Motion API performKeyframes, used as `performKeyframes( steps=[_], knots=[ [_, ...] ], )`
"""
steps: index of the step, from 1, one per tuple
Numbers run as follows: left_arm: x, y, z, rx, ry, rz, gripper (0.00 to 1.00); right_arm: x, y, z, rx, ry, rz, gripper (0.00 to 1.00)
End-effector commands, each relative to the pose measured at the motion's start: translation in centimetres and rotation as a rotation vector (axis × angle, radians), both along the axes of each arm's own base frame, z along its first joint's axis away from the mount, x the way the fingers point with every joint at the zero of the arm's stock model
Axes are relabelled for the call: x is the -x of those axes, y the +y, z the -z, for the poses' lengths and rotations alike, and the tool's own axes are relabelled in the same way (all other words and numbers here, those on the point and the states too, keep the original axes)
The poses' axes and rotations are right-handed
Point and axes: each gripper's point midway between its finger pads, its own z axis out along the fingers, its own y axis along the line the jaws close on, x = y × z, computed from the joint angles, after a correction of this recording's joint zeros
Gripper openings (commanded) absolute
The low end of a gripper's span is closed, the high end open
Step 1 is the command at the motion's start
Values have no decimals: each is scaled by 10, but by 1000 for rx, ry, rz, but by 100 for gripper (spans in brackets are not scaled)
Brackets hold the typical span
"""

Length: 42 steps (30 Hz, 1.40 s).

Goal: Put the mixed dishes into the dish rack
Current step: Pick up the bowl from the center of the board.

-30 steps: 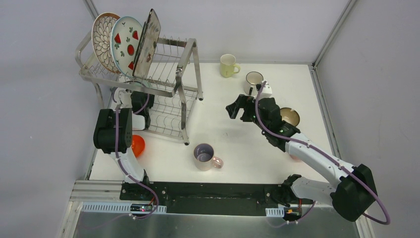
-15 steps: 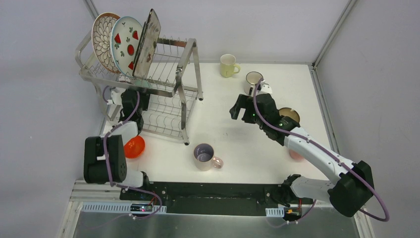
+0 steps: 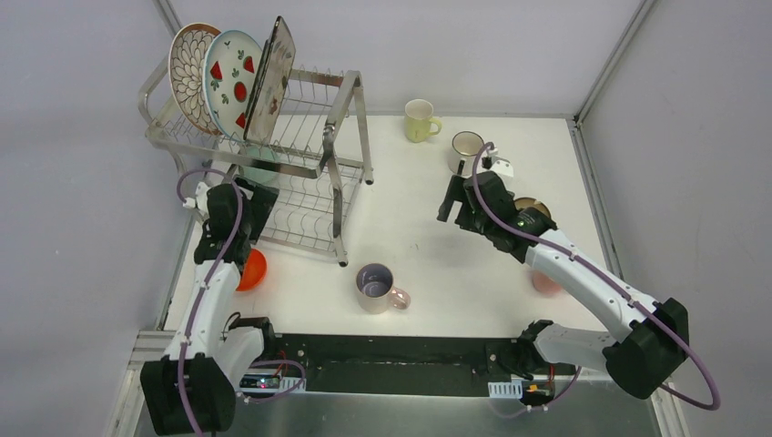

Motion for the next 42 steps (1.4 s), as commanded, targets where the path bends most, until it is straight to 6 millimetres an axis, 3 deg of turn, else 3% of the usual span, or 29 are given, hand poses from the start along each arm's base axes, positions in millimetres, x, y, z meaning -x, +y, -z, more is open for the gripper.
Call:
performKeyframes(
  steps=[1, 8, 16, 18, 23, 25, 29, 38, 42],
  knots=[
    [47, -14, 18, -80, 182, 151, 99, 1, -28, -16, 48, -23, 127, 100],
    [92, -38, 31, -78, 239, 309, 99, -5, -44, -10, 238, -45, -5, 100],
    [111, -79, 30, -9, 175, 552, 99, -32, -102, 6, 384, 23, 45, 92],
    [113, -92, 23, 28, 156, 634, 99, -37, -115, 14, 396, 52, 59, 86],
    [120, -124, -1, 148, 101, 837, 97, -46, -123, 32, 365, 98, 30, 62],
    [121, -131, -9, 125, 65, 938, 96, -59, -126, 46, 348, 93, 5, 57],
    [118, -136, -16, 141, 44, 1000, 94, -66, -140, 65, 376, 173, 24, 53],
    [115, -135, -19, 86, 23, 1030, 91, -66, -145, 100, 408, 261, 8, 46],
    [113, -134, -20, 77, 15, 1027, 90, -63, -140, 106, 397, 275, -17, 35]
  ],
)
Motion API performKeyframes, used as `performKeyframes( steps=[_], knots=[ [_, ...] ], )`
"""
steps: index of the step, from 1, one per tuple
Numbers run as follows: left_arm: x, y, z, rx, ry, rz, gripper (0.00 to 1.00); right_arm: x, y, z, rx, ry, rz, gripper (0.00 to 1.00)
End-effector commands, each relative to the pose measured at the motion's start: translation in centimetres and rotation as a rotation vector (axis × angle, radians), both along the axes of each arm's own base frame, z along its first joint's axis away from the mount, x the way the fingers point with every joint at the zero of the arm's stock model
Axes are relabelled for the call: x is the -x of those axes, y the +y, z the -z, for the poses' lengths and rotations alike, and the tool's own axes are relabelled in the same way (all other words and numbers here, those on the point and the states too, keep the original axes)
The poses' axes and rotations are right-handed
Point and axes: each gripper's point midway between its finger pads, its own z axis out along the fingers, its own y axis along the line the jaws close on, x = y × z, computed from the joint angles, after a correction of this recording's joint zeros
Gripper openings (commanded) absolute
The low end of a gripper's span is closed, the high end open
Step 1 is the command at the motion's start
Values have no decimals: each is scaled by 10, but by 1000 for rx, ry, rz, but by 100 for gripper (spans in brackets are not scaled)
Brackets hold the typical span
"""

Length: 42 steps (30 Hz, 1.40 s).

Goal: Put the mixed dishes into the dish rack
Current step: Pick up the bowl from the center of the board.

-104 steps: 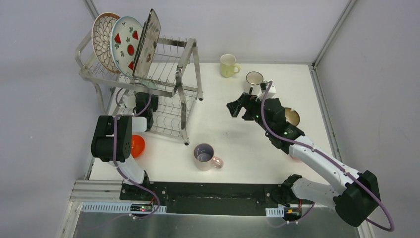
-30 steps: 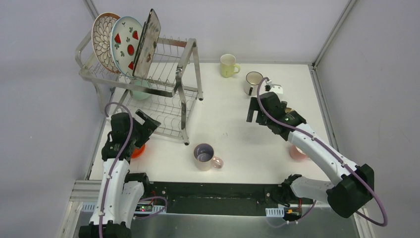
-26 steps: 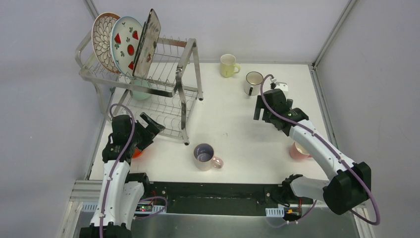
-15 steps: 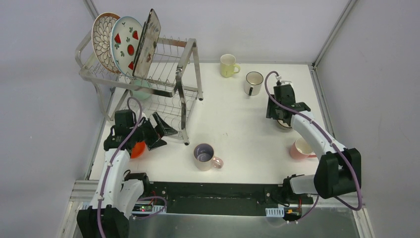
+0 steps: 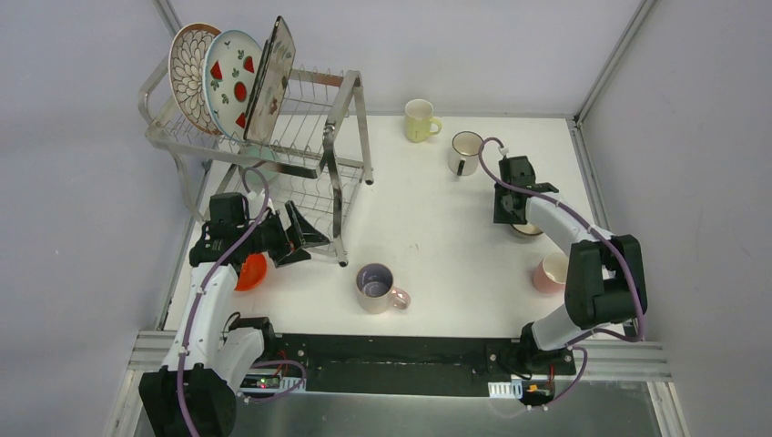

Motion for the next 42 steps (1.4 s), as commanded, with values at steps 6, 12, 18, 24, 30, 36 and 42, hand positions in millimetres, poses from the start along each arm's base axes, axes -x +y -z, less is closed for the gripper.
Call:
performKeyframes(
  steps=[6, 12, 18, 24, 30, 36, 42],
  knots=[
    [-9, 0, -20, -15, -121, 30, 89, -4, 16, -10, -76, -34, -55, 13],
    [-9, 1, -21, -16, -127, 23, 89, 15, 50, -32, -228, -59, -124, 0],
    [-9, 0, -21, -10, -124, 21, 89, 54, 126, -63, -596, -69, -281, 0],
    [-9, 0, -20, -9, -122, 18, 89, 76, 177, -95, -862, -155, -411, 0],
    [-10, 1, -18, -8, -113, 12, 89, 95, 206, -113, -1153, -117, -407, 0],
    [-10, 1, -17, -10, -107, 7, 89, 91, 216, -124, -1193, -144, -415, 0],
    [-15, 9, -5, -44, -71, -69, 90, 66, 225, -151, -1205, -248, -390, 0]
  ],
)
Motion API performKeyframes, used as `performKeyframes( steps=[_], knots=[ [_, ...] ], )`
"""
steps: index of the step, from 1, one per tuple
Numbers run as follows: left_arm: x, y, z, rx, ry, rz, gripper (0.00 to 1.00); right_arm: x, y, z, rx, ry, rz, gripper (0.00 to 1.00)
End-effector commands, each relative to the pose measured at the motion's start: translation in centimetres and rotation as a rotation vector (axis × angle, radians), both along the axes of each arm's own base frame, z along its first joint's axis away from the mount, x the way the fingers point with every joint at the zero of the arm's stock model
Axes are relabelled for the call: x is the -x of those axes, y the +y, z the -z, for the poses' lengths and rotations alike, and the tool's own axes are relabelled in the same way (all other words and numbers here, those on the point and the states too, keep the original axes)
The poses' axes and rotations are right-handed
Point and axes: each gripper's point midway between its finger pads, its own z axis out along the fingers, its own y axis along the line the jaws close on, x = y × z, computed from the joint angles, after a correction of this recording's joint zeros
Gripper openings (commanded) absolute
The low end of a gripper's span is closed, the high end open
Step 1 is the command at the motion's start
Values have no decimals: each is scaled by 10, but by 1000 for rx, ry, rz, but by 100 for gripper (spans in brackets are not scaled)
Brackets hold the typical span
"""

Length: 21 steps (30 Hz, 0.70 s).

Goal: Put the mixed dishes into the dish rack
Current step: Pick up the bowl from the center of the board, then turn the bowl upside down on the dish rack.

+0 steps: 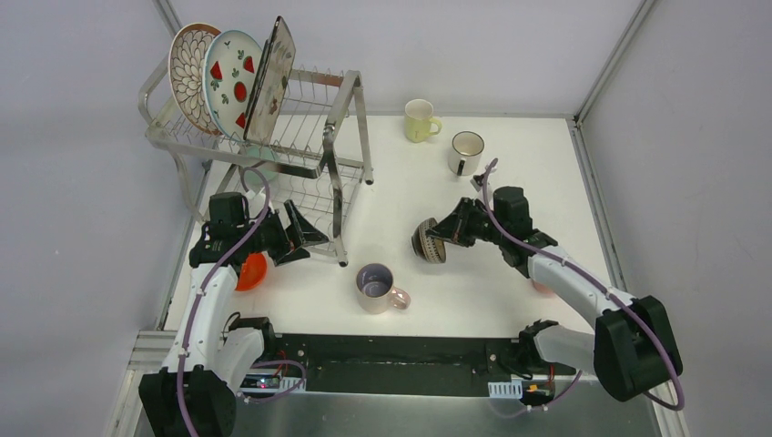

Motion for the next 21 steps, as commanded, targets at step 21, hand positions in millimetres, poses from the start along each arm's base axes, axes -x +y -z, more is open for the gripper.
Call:
performKeyframes(
  steps=[21],
  knots=[
    [-38, 35, 6, -49, 105, -347, 99, -110, 139, -147, -439, -349, 110, 0]
  ],
)
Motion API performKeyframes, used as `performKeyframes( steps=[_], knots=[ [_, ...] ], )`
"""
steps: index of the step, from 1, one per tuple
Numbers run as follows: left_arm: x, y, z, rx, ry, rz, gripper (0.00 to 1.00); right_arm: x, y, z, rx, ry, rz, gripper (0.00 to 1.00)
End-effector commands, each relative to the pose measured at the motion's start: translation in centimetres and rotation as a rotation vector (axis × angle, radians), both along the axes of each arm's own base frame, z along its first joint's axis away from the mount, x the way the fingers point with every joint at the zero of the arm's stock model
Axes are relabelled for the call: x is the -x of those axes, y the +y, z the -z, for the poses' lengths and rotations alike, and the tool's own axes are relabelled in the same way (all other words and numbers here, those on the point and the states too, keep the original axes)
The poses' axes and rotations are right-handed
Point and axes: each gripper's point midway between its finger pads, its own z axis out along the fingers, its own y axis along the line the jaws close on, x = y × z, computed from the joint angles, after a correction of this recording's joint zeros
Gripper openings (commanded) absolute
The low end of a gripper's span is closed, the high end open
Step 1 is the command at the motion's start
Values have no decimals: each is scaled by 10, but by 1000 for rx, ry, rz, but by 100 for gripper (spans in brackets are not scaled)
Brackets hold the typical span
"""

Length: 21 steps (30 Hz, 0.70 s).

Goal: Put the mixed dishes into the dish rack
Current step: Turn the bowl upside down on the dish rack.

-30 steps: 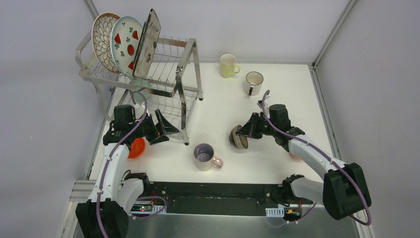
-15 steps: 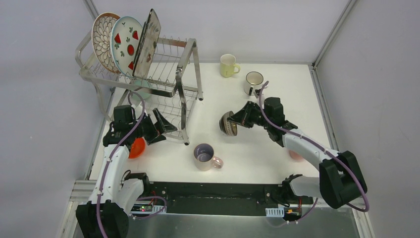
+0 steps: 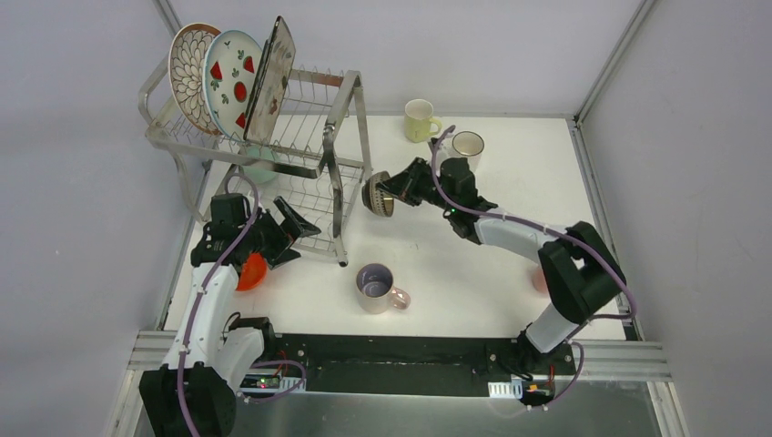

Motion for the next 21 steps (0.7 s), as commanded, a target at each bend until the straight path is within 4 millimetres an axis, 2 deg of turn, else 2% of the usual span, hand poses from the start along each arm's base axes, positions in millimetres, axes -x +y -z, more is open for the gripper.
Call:
performKeyframes(
  steps=[1, 4, 7, 13, 21],
  knots=[
    [-18, 9, -15, 12, -9, -84, 99, -19, 35, -100, -272, -218, 8, 0],
    [-21, 13, -9, 39, 38, -128, 99, -21, 55, -105, -289, -233, -2, 0],
    [-25, 14, -14, 50, 25, -135, 99, -20, 71, -109, -305, -254, -12, 0],
    [-29, 22, -30, 3, -57, -143, 98, -24, 98, -101, -382, -227, -22, 0],
    [-29, 31, -19, -17, -16, -192, 97, -19, 137, -73, -372, -184, -74, 0]
  ],
)
